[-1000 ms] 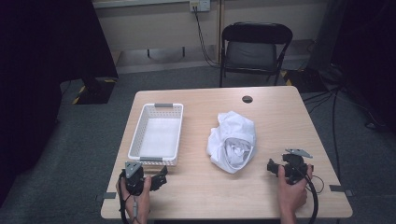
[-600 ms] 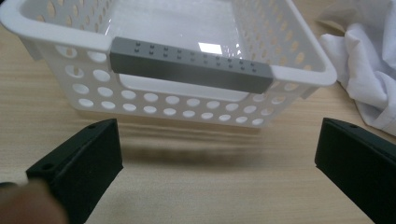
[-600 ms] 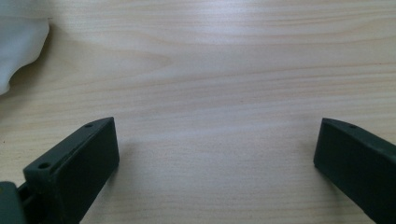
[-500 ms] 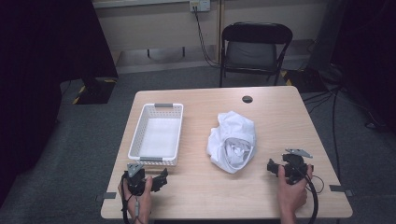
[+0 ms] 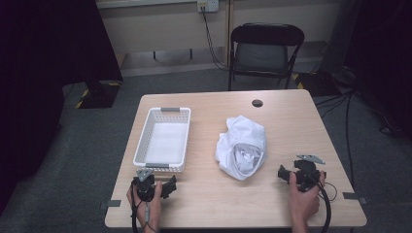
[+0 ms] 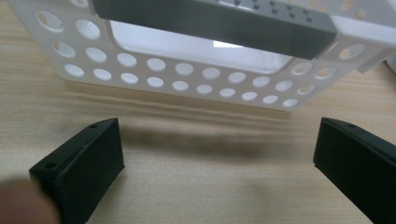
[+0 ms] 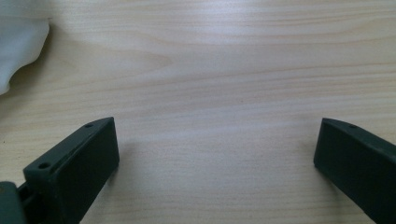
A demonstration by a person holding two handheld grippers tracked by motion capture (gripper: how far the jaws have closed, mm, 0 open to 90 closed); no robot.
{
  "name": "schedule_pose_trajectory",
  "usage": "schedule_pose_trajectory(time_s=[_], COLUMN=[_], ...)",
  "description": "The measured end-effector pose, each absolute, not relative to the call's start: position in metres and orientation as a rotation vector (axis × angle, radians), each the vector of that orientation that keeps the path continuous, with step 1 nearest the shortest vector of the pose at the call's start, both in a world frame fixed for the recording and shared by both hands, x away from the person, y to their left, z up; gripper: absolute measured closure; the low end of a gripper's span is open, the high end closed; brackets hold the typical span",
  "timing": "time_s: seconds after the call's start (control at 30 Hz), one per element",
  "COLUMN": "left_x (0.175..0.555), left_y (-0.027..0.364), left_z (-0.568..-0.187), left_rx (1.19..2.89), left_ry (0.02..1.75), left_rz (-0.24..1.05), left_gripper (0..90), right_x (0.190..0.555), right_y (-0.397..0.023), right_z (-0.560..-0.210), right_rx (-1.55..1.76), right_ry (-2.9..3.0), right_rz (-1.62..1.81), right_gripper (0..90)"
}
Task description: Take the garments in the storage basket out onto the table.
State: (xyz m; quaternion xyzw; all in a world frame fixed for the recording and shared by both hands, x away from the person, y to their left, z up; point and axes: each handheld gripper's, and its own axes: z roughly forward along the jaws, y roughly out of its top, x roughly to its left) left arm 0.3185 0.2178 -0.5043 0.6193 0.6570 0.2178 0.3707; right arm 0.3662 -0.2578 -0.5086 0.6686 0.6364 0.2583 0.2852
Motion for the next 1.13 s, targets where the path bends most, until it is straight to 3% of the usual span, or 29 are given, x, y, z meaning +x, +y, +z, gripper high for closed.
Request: schedule_pose_trajectory(time_s=[0.33, 0.73, 1.13], left_x=[0.322, 0.328, 0.328], left_y=[0.216, 0.200, 0.200], left_z=[-0.510, -0.510, -0.511], left_rx=[1.612, 1.769, 1.771], left_ry=[1.704, 1.741, 1.740], left_rz=[0.592, 0.703, 0.705], left_gripper=[0.3, 0.3, 0.1], right_x=[0.366, 0.366, 0.366], right_y=[-0.258, -0.258, -0.257], right_z=[-0.509, -0.509, -0.509], right_rx=[1.788, 1.789, 1.796], right_ry=[1.702, 1.702, 1.691], right_rz=[0.691, 0.691, 0.687], right_gripper=[0.0, 0.0, 0.0])
